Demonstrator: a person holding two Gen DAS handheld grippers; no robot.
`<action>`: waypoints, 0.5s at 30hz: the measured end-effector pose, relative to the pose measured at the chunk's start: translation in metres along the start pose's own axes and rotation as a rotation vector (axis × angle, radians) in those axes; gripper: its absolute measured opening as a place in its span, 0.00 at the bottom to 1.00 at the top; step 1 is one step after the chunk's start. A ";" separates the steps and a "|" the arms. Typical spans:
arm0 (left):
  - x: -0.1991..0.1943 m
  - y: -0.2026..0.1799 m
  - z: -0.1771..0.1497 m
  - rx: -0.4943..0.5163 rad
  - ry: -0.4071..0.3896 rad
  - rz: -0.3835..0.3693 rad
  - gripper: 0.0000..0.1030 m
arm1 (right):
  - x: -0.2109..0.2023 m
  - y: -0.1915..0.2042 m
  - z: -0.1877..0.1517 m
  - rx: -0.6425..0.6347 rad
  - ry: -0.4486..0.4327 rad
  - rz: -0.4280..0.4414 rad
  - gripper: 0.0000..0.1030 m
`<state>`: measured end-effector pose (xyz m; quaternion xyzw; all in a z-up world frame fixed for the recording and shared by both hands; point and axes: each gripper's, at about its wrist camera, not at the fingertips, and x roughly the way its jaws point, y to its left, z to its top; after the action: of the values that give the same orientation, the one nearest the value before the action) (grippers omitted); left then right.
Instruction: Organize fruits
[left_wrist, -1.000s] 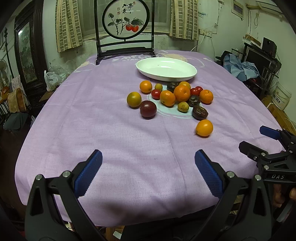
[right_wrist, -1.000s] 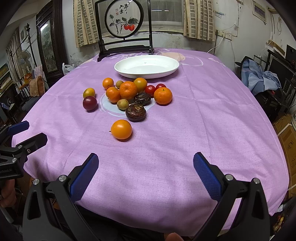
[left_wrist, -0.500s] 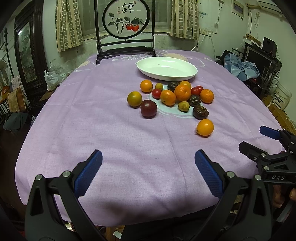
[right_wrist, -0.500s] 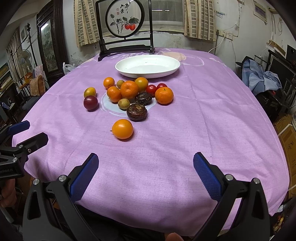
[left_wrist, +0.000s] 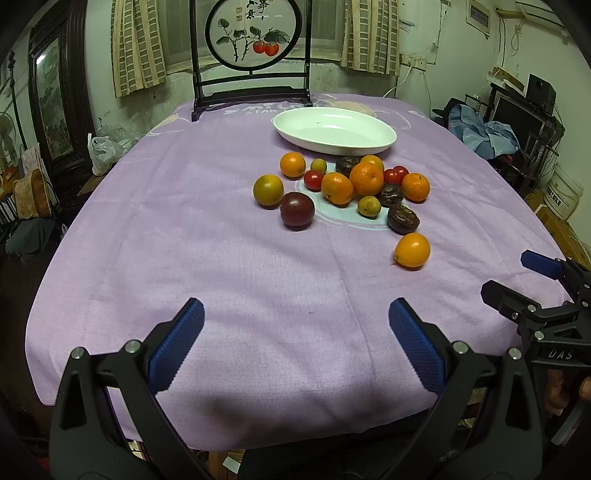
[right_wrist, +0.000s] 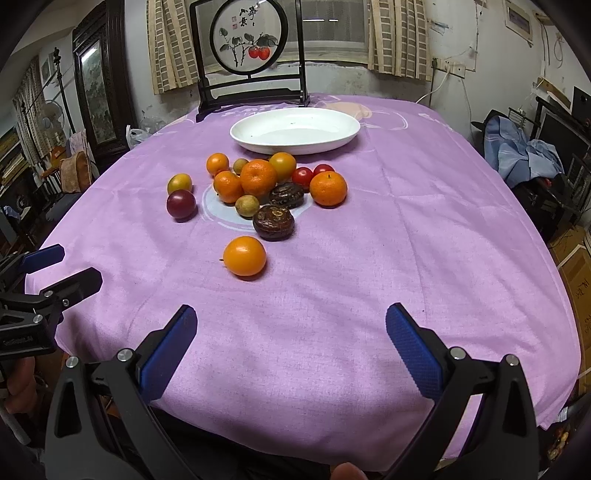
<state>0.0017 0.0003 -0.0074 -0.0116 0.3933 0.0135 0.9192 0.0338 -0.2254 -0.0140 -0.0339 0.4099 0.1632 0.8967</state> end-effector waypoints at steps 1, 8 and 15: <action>0.001 0.000 -0.001 0.000 0.000 0.001 0.98 | 0.000 -0.001 0.000 0.003 0.001 -0.001 0.99; 0.002 0.000 -0.001 0.000 0.003 0.003 0.98 | -0.002 -0.003 0.000 0.008 -0.005 0.001 0.99; 0.010 0.000 -0.004 -0.003 0.019 0.002 0.98 | -0.001 -0.001 -0.003 0.000 -0.003 0.002 0.99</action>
<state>0.0056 0.0006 -0.0171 -0.0127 0.4021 0.0148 0.9154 0.0313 -0.2269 -0.0148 -0.0334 0.4087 0.1643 0.8971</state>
